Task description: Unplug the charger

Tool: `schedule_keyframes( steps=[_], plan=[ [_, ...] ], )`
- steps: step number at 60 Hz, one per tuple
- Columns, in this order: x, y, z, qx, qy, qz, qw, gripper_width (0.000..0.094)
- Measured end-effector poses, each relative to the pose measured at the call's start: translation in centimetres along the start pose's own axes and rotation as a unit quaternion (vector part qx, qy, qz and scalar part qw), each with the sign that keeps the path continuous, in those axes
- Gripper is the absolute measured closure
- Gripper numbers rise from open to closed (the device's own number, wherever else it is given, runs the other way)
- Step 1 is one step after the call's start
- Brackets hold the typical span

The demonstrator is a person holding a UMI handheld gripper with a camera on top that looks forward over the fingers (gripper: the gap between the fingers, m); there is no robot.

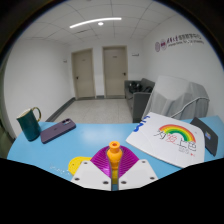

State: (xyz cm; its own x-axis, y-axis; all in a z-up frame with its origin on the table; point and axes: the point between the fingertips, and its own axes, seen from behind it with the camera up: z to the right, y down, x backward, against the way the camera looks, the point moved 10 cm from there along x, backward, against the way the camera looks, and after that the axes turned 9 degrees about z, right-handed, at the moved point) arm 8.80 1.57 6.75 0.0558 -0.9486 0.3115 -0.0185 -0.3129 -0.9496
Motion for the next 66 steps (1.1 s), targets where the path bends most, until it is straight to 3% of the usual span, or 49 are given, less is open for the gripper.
schedule_keyframes(
  steps=[2,9,17,24,39,49,56,66],
  plan=[
    [0.3,-0.7,0.0,-0.009,0.006,-0.003,1.0,0.088],
    [2.3,-9.4,-0.6,-0.007,-0.004,0.101,0.995,0.088],
    [4.4,-15.8,1.8,0.002,0.016,0.137,0.99,0.0881],
    [5.8,-14.9,5.9,0.045,0.068,0.092,0.992,0.088],
    [6.5,-2.3,9.8,0.03,0.082,-0.106,0.991,0.0881],
    [5.5,1.2,10.3,0.018,0.075,-0.158,0.984,0.0875],
    [4.7,2.4,10.7,-0.008,0.077,-0.173,0.982,0.0797],
    [4.9,1.7,10.9,-0.022,0.065,-0.155,0.985,0.0663]
  ],
)
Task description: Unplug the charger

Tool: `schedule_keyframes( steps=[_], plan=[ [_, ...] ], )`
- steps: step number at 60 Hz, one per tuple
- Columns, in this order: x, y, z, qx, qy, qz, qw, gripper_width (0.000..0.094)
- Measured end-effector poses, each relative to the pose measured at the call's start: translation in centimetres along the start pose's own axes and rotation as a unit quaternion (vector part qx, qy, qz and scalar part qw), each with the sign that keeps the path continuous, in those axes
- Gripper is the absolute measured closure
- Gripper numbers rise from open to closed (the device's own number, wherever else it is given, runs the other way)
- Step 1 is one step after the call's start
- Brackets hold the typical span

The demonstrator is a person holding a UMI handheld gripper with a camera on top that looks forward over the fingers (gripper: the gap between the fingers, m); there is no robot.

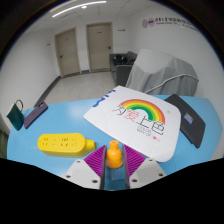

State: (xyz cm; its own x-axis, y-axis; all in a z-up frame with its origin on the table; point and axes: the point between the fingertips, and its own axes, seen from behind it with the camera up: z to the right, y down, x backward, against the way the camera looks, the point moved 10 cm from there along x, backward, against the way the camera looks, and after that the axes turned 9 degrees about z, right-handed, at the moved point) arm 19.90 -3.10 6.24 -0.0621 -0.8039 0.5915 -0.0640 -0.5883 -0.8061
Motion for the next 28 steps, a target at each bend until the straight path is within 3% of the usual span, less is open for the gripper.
schedule_keyframes(
  steps=[7,15,28],
  plan=[
    [2.1,-0.8,0.1,-0.006,-0.02,0.036,0.999,0.041],
    [6.6,-1.2,0.7,-0.022,-0.051,0.074,0.996,0.0192],
    [16.3,-0.1,4.7,-0.031,-0.059,0.123,0.99,0.0109]
  ],
)
